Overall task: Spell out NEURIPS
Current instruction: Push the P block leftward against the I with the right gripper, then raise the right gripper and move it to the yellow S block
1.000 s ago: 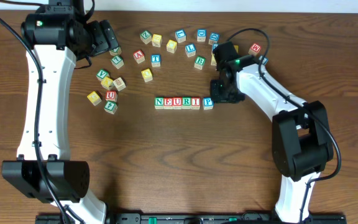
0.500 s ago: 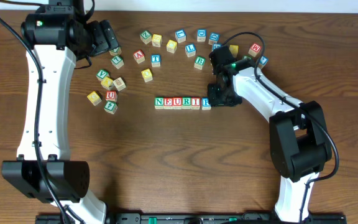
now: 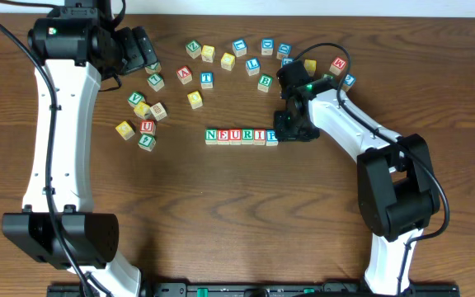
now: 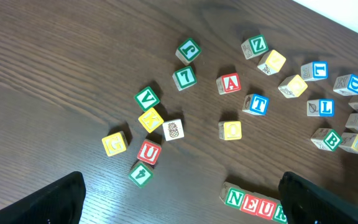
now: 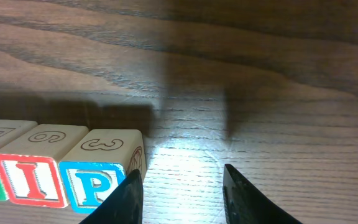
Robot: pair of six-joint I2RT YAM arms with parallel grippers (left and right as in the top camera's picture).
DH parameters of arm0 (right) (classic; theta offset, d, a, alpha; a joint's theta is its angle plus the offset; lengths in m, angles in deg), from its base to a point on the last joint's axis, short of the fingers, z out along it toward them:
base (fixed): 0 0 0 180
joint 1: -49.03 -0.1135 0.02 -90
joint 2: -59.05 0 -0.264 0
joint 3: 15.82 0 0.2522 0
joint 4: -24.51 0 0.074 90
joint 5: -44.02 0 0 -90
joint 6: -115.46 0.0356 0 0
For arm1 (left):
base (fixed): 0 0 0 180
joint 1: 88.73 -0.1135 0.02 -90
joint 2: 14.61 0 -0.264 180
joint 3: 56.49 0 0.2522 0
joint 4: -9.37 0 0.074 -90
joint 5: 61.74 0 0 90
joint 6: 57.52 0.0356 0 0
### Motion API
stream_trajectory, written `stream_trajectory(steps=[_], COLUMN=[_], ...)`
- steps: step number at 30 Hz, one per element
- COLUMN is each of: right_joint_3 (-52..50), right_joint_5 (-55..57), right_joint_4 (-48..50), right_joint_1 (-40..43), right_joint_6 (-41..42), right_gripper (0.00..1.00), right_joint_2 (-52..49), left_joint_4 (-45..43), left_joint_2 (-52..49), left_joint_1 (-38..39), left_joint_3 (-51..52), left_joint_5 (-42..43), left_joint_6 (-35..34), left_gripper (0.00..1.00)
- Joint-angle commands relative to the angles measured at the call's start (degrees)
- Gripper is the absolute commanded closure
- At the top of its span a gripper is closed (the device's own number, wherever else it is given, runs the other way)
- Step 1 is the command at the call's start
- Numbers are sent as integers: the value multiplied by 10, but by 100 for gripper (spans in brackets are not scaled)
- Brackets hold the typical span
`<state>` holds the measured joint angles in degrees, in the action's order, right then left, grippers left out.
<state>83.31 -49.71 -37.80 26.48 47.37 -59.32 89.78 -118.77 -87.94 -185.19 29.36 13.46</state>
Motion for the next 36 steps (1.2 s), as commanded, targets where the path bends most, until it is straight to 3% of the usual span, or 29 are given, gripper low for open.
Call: stream_trajectory(steps=[1, 18, 26, 36], right_joint_3=[-4, 38, 188, 257], right_joint_5=[-10, -13, -9, -20], right_joint_4=[2, -9, -99, -70], right_joint_1=[-5, 8, 13, -16], right_joint_6=[14, 1, -56, -61], right_gripper=[64, 63, 49, 41], right_joint_2=[0, 0, 0, 0], left_joint_4=[2, 2, 2, 2], left_joint_2=[-5, -5, -4, -5], left_joint_1=[-2, -2, -2, -2], left_joint_3=[3, 3, 3, 3], left_joint_5=[-7, -7, -7, -7], left_joint_6=[6, 6, 6, 6], left_gripper=[2, 2, 2, 2])
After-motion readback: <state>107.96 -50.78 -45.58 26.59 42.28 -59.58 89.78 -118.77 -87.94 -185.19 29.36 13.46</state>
